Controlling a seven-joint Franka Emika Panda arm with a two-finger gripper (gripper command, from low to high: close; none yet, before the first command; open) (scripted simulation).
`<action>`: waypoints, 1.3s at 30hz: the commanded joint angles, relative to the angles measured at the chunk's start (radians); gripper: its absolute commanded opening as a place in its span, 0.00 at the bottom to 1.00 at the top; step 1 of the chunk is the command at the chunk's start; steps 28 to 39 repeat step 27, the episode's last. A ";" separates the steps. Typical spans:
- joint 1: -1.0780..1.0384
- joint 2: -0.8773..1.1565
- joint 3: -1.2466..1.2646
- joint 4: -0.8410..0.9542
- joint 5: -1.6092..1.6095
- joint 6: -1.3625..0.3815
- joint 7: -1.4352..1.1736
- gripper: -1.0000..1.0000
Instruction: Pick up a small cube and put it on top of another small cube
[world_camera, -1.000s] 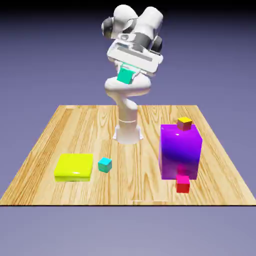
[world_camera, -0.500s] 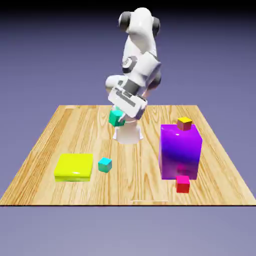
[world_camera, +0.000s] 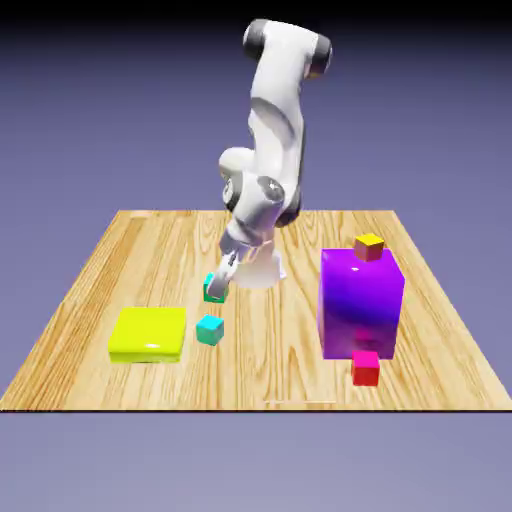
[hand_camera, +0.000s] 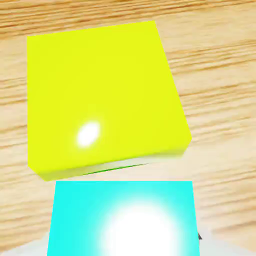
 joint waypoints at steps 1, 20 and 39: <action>-0.036 -0.001 0.035 0.000 0.002 0.010 0.000 0.00; -0.724 -0.020 0.696 0.002 0.020 0.221 0.005 0.00; -0.918 -0.025 0.883 0.003 0.026 0.281 0.006 1.00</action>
